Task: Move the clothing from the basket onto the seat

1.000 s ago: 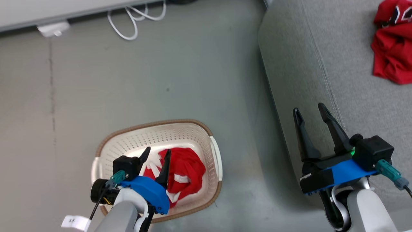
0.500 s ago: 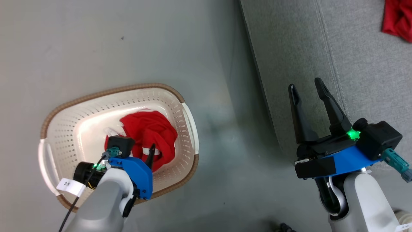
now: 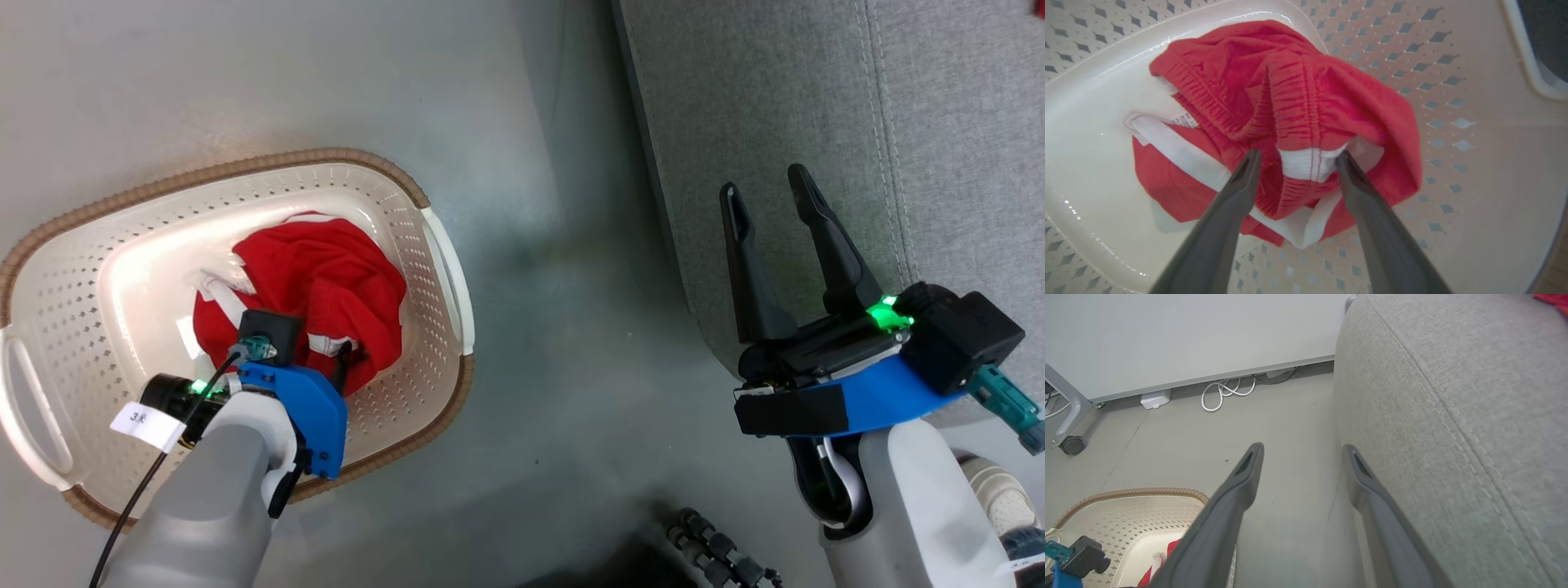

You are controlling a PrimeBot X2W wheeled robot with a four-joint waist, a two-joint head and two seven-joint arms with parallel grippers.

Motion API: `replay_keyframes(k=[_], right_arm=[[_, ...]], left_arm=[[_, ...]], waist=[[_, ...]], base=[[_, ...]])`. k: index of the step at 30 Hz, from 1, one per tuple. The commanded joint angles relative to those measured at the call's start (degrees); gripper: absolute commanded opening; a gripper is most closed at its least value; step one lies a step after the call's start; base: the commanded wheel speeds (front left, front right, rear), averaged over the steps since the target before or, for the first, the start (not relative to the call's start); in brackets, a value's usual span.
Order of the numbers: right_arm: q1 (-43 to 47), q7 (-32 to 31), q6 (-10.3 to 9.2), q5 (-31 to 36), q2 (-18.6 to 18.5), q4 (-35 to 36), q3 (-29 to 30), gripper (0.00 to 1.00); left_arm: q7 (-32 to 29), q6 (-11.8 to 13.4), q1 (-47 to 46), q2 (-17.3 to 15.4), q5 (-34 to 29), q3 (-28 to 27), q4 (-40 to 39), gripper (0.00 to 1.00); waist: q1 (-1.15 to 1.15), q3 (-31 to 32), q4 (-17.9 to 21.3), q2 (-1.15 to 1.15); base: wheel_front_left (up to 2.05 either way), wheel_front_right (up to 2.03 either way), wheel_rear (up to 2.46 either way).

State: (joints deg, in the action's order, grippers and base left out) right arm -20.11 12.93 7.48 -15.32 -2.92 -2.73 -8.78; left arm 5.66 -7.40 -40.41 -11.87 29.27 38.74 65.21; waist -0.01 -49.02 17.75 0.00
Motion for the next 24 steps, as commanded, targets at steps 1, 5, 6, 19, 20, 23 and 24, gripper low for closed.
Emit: replay_keyframes(k=[1,5,6,19,20,23,24], right_arm=[[-1.12,0.44,0.03,-0.38,0.05,0.21,-0.23,1.0],[-1.47,0.76,0.03,-0.42,0.05,0.46,-0.66,1.0],[-1.56,0.84,0.03,-0.5,0.05,0.46,-0.77,1.0],[-0.66,1.39,0.03,-1.15,0.05,0.52,-0.7,1.0],[-0.64,1.41,0.03,-1.18,0.05,0.52,-0.79,1.0],[-0.61,1.47,0.03,-1.31,0.05,0.55,-0.98,1.0],[-0.59,1.49,0.03,-1.31,0.05,0.57,-1.0,1.0]], left_arm=[[0.44,-0.1,-1.46,-0.57,0.27,0.35,0.41,1.0],[0.94,0.01,-3.43,-1.2,-0.22,1.08,1.83,1.0],[1.09,0.12,-3.87,-1.2,-0.37,1.19,2.24,1.0],[2.34,-0.15,-6.62,1.03,0.81,3.57,3.56,1.0],[2.12,-0.16,-6.6,1.1,1.01,3.99,3.4,1.0],[1.46,-0.07,-6.39,1.06,1.81,5.11,3.02,1.0],[1.25,-0.08,-6.34,0.95,2.17,5.44,2.9,1.0]], waist=[[0.01,-1.12,0.52,0.0],[0.01,-2.69,0.98,0.0],[0.01,-3.03,1.11,0.0],[0.01,-4.26,1.22,0.0],[0.01,-4.27,1.21,0.0],[0.01,-4.25,1.19,0.0],[0.01,-4.24,1.18,0.0]], base=[[0.0,0.0,0.0],[0.0,0.0,0.0],[0.0,0.0,0.0],[0.0,0.0,0.0],[0.0,0.0,0.0],[0.0,0.0,0.0],[0.0,0.0,0.0]])
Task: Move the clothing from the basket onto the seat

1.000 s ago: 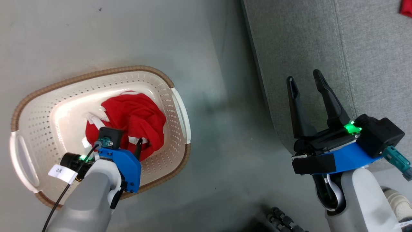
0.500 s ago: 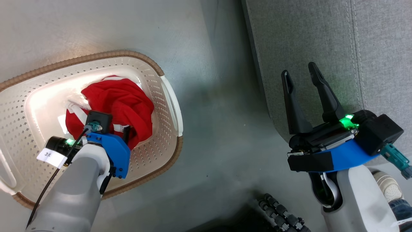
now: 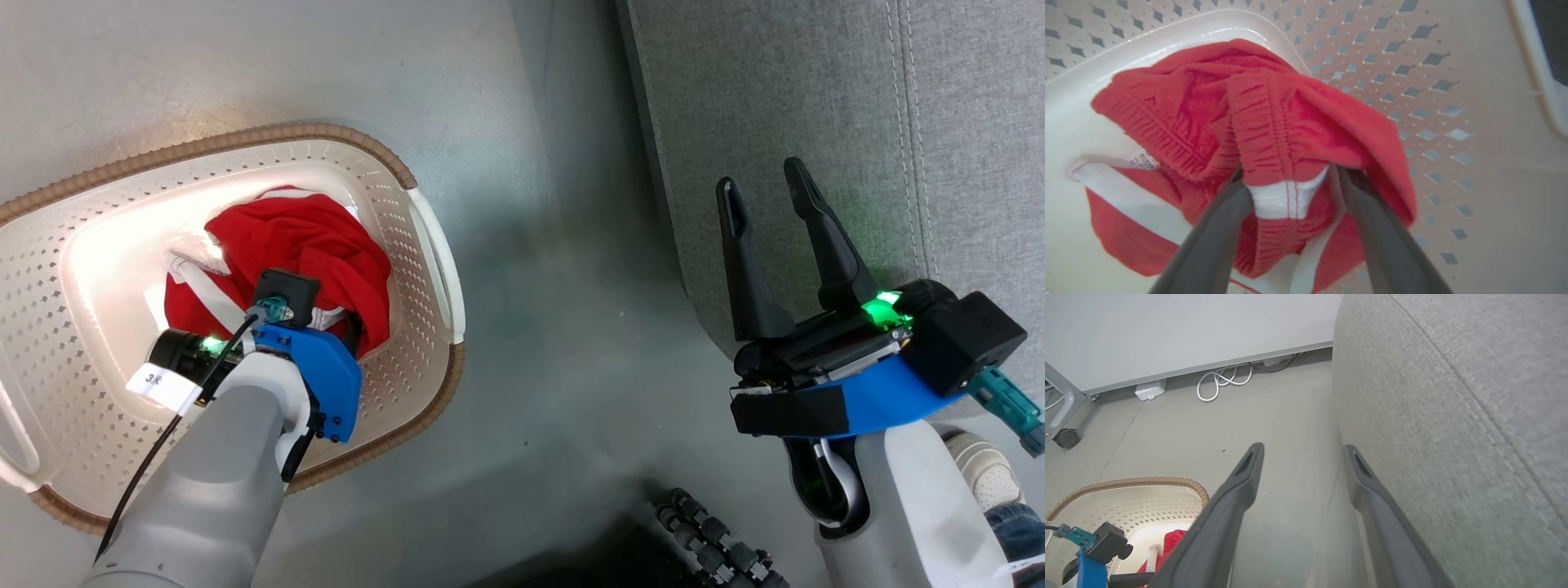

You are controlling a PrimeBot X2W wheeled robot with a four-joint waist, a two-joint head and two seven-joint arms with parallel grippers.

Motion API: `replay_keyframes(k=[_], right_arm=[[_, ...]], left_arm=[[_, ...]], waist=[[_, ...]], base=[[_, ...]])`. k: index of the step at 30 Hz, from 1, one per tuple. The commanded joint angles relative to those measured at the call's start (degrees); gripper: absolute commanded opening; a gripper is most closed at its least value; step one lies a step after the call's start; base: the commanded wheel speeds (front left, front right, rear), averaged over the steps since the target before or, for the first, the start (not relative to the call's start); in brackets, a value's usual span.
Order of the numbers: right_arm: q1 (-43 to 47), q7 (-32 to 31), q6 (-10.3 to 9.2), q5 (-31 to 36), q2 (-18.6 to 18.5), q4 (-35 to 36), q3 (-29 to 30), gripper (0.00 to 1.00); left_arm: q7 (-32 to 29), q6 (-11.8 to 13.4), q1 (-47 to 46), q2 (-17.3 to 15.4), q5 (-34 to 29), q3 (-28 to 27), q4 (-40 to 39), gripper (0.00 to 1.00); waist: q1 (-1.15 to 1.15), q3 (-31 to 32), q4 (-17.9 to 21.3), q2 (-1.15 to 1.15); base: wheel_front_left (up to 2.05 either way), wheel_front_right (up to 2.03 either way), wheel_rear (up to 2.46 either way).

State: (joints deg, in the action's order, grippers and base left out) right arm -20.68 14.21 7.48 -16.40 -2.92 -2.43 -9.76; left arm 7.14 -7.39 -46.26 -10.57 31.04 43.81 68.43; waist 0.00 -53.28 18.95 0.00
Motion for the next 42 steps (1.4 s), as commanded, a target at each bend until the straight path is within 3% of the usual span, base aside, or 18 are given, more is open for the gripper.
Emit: replay_keyframes(k=[1,2,3,4,5,6,22,31,42], right_arm=[[-0.01,0.22,0.03,-0.22,0.05,0.27,-0.03,1.0],[0.0,0.23,0.03,-0.15,0.05,0.26,-0.05,1.0],[0.0,0.24,0.03,-0.1,0.05,0.24,-0.07,1.0],[0.0,0.25,0.03,-0.05,0.05,0.23,-0.09,1.0],[-0.01,0.26,0.03,-0.01,0.05,0.23,-0.1,1.0],[-0.01,0.27,0.03,0.02,0.05,0.22,-0.13,1.0],[-1.43,0.31,0.03,0.49,0.05,-1.13,-1.03,1.0],[-2.06,0.54,0.03,0.57,0.04,-3.53,-0.97,1.0],[0.71,-0.85,0.03,1.55,0.0,-6.77,-0.48,1.0]], left_arm=[[-0.31,-0.09,-0.42,-0.41,0.8,0.66,-0.44,1.0],[-0.38,-0.09,-0.35,-0.49,1.1,0.94,-0.57,1.0],[-0.49,-0.1,-0.3,-0.62,1.37,1.23,-0.67,0.93],[-0.63,-0.1,-0.26,-0.78,1.66,1.59,-0.74,0.44],[-0.89,-0.1,-0.24,-0.9,1.83,2.02,-0.79,0.05],[-0.91,-0.1,-0.23,-1.0,2.15,2.38,-0.87,0.0],[0.08,-0.11,-0.05,-1.41,6.59,5.68,-1.27,0.0],[1.51,-0.11,3.82,-0.38,10.18,6.93,-2.24,0.0],[3.68,-0.11,10.51,2.14,15.9,9.09,-4.14,0.0]], waist=[[0.0,0.02,-0.04,0.0],[0.0,0.02,-0.05,0.0],[0.0,0.04,-0.06,0.0],[0.0,0.06,-0.07,0.0],[0.0,0.09,-0.08,0.0],[0.0,0.11,-0.1,0.0],[0.0,1.96,-0.91,0.0],[0.0,9.92,-3.2,0.0],[0.0,24.52,-8.5,0.0]], base=[[0.0,0.0,0.0],[0.0,0.0,0.0],[0.0,0.0,0.0],[0.0,0.0,0.0],[0.0,0.0,0.0],[0.0,0.0,0.0],[0.0,0.0,0.0],[0.0,0.0,0.0],[0.0,0.0,0.0]])
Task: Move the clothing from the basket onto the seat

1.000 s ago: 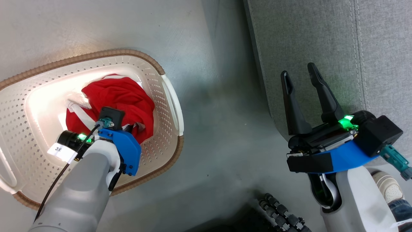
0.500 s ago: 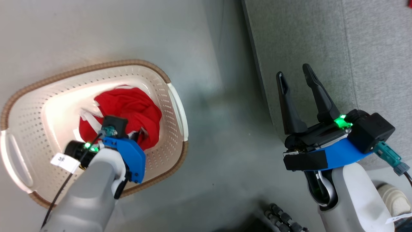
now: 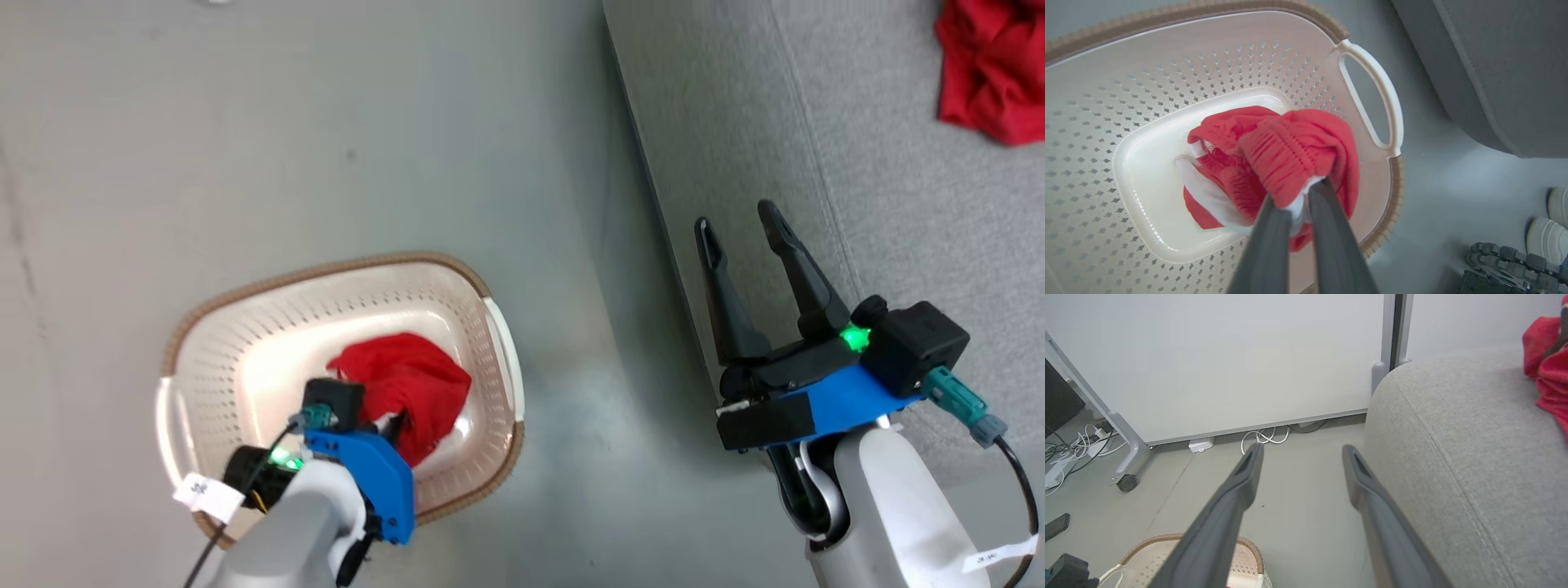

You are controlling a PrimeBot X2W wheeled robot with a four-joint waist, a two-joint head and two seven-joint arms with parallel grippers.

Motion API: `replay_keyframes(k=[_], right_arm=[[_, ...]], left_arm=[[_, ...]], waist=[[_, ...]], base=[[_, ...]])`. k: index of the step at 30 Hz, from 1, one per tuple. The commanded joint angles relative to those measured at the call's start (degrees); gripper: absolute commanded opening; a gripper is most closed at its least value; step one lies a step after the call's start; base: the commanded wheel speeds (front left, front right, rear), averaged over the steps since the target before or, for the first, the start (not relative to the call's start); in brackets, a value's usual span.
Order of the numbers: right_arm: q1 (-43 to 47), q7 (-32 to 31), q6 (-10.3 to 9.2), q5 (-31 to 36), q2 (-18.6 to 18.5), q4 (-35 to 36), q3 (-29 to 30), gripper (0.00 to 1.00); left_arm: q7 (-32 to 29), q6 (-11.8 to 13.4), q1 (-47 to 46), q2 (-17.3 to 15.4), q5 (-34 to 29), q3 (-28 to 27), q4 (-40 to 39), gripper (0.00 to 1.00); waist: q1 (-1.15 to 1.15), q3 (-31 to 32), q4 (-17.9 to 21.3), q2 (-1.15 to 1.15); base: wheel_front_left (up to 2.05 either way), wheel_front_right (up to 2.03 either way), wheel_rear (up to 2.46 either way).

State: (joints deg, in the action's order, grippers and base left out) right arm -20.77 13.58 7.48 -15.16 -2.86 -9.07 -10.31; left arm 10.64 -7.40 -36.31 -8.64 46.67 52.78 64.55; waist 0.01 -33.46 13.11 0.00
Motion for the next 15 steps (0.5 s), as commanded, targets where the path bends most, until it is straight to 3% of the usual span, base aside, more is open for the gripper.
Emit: replay_keyframes(k=[1,15], right_arm=[[1.26,-0.39,0.03,0.58,-0.07,-0.35,0.3,1.0],[8.66,-4.71,0.03,1.3,-0.06,0.85,3.28,1.0]], left_arm=[[0.37,-0.1,1.2,0.59,0.78,0.42,-0.62,0.0],[4.24,-0.1,2.84,0.78,4.03,4.2,-7.73,0.0]], waist=[[-0.01,6.2,-3.21,0.0],[-0.01,21.05,-11.0,0.0]], base=[[0.0,0.0,0.0],[0.0,0.0,0.0]])
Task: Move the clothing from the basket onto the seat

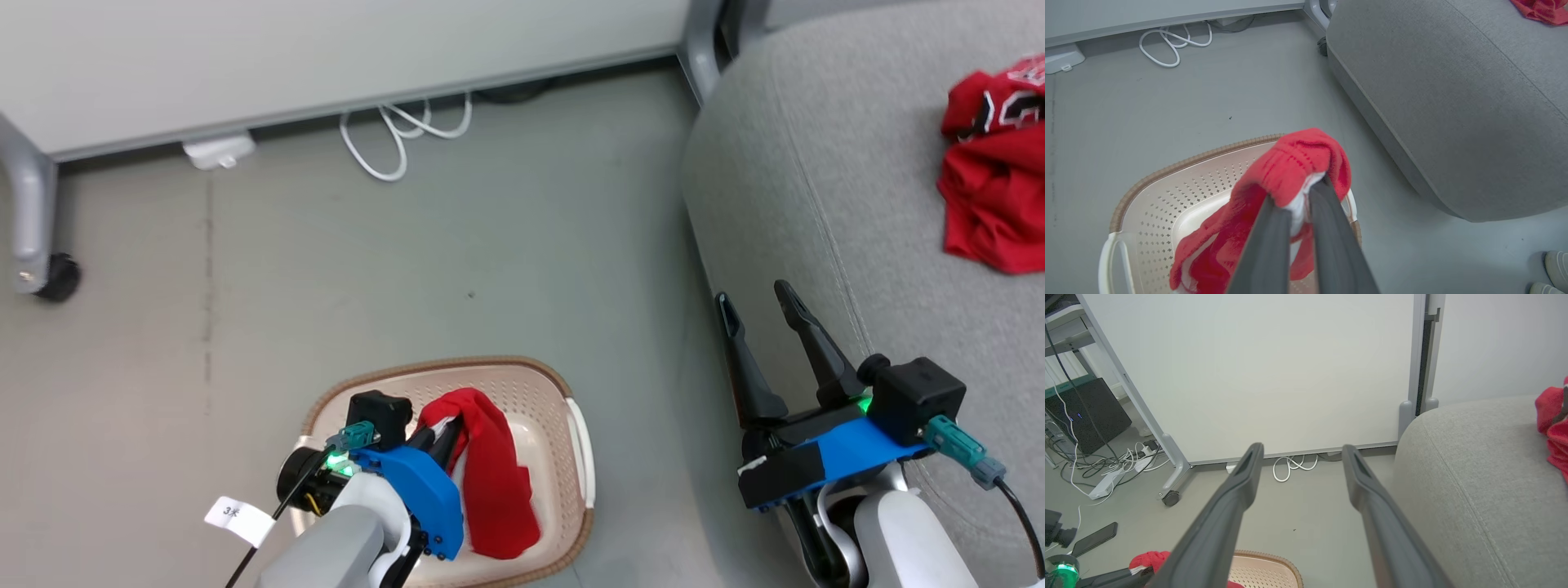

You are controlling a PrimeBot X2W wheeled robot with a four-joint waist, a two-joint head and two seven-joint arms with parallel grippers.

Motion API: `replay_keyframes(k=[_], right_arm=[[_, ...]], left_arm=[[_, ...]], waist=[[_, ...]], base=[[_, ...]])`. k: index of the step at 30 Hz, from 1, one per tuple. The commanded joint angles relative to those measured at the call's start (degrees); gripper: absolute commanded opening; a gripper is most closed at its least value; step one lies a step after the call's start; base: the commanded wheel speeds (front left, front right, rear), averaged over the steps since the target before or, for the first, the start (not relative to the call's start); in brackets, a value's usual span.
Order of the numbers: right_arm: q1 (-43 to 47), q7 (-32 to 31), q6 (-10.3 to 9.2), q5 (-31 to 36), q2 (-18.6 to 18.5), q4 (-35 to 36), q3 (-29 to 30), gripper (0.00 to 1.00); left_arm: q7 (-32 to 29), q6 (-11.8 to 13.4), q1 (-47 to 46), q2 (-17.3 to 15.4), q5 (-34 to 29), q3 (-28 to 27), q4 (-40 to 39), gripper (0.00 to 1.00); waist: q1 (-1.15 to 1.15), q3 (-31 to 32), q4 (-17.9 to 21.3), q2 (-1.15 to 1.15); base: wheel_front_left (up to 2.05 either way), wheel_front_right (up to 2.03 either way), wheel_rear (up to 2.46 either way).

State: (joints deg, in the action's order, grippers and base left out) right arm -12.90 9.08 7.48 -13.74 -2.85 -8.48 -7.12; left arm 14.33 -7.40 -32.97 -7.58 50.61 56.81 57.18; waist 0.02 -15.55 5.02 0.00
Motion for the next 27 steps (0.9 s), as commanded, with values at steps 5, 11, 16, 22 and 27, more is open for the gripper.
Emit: replay_keyframes(k=[5,11,16,22,27], right_arm=[[2.44,-1.26,0.03,-0.36,-0.07,0.94,0.11,1.0],[4.12,-2.44,0.03,-0.78,-0.07,0.98,-0.91,1.0],[4.94,-3.17,0.03,-1.27,-0.07,0.57,-2.17,1.0],[5.56,-3.59,0.03,-1.58,-0.07,0.08,-3.0,1.0],[6.37,-4.18,0.03,-1.54,-0.07,-0.31,-3.48,1.0]], left_arm=[[0.88,-0.1,-2.13,-0.64,-0.95,0.59,-2.8,0.0],[0.91,-0.1,-4.36,-0.85,-2.31,0.23,-6.24,0.0],[0.93,-0.1,-6.68,-0.93,-3.26,0.66,-8.49,0.0],[0.22,-0.1,-10.18,-0.78,-3.56,1.75,-10.58,0.0],[-1.12,-0.1,-13.04,-0.05,-2.92,2.52,-12.49,0.0]], waist=[[-0.02,5.98,-4.36,0.0],[-0.02,8.36,-5.55,0.0],[-0.02,9.88,-6.06,0.0],[-0.02,11.32,-6.38,0.0],[-0.02,12.6,-6.71,0.0]], base=[[0.0,0.0,0.0],[0.0,0.0,0.0],[0.0,0.0,0.0],[0.0,0.0,0.0],[0.0,0.0,0.0]])
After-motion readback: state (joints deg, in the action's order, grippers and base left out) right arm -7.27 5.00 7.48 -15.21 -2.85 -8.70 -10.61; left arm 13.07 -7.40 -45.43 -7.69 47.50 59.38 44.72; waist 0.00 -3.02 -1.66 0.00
